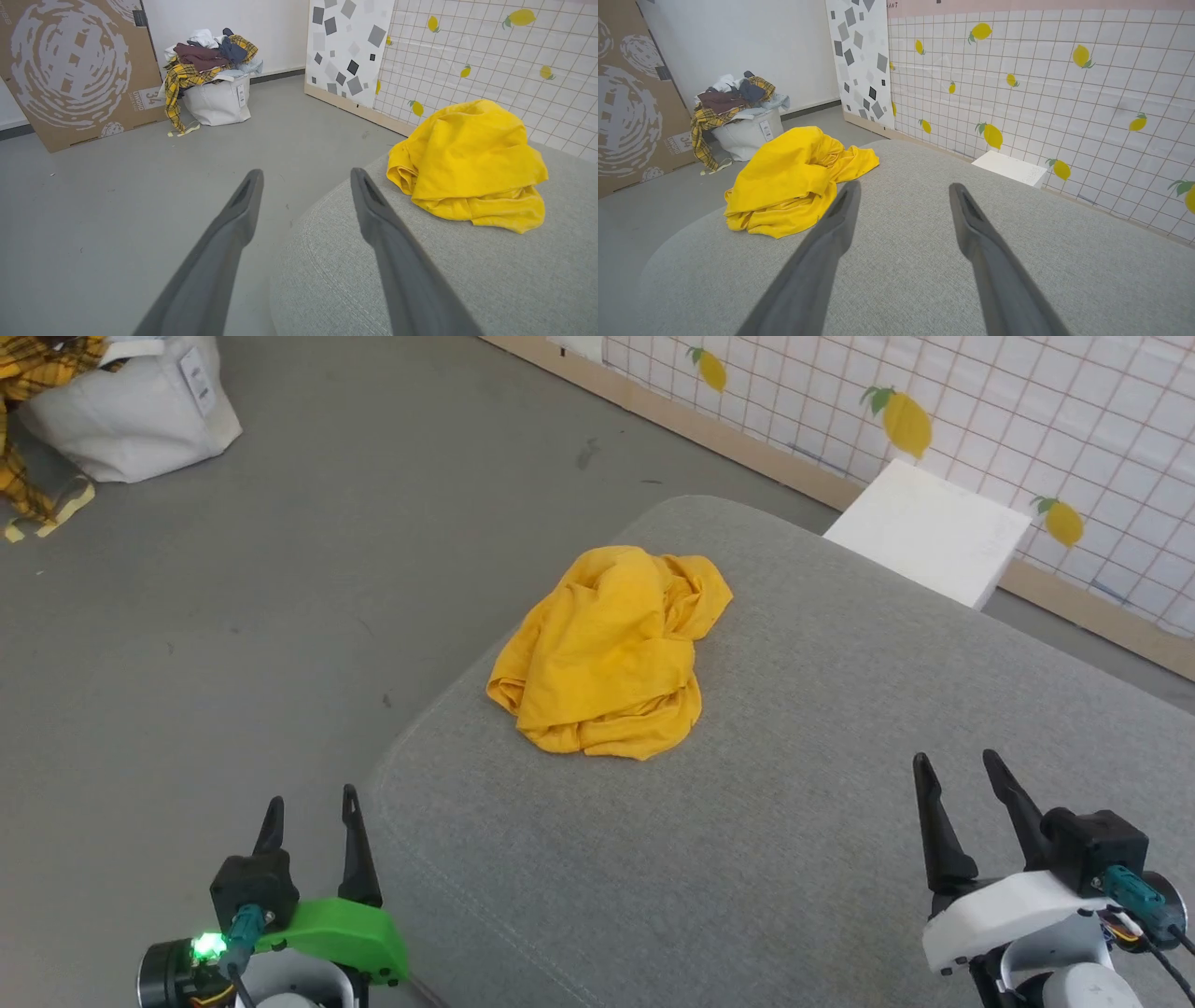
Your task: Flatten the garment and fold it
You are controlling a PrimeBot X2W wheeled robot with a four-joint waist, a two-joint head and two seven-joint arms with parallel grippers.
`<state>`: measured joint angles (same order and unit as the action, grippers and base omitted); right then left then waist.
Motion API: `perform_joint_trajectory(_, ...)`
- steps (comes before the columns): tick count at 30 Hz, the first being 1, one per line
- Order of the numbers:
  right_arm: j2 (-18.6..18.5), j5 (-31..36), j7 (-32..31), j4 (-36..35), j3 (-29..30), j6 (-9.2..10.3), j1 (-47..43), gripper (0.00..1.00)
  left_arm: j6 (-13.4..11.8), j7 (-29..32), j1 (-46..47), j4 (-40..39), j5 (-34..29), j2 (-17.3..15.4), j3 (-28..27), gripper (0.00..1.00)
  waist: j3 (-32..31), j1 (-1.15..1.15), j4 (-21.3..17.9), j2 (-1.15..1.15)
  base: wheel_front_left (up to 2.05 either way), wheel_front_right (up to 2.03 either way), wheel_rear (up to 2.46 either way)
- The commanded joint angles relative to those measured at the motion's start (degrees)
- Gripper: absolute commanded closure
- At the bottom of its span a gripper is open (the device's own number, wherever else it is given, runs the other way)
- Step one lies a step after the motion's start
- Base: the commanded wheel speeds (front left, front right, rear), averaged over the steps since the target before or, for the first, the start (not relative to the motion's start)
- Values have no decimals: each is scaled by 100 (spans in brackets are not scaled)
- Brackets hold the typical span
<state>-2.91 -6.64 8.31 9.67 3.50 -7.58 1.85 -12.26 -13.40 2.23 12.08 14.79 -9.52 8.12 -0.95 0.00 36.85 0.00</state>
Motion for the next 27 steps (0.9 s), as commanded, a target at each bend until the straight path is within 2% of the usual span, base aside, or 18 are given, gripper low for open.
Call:
perform_joint_trajectory(1,3,-43,49,36,19,9,99,0,-56,-72,97,25,68,-58,29,0,-3,0,45,0,0,0,0)
perform_joint_trajectory(7,3,-46,50,36,36,9,107,0,-83,-81,106,21,79,-86,67,0,-4,0,-4,0,0,0,0)
perform_joint_trajectory(10,3,-56,46,29,25,9,116,0,96,-12,266,6,174,-119,133,0,39,0,-92,0,0,0,0)
perform_joint_trajectory(14,3,51,-60,-125,-2,9,235,0,447,314,821,43,313,-193,259,0,376,0,-315,0,0,0,0)
perform_joint_trajectory(20,3,368,-322,-600,-50,9,666,0,1053,1118,2205,390,659,-403,297,0,1416,0,-953,0,0,0,0)
perform_joint_trajectory(23,3,431,-392,-724,-91,9,815,0,1434,1572,2878,651,843,-609,311,0,1897,0,-1321,0,0,0,0)
perform_joint_trajectory(27,3,519,-428,-821,-139,9,1003,0,1713,2120,3626,910,1161,-900,201,0,2483,0,-1778,0,0,0,0)
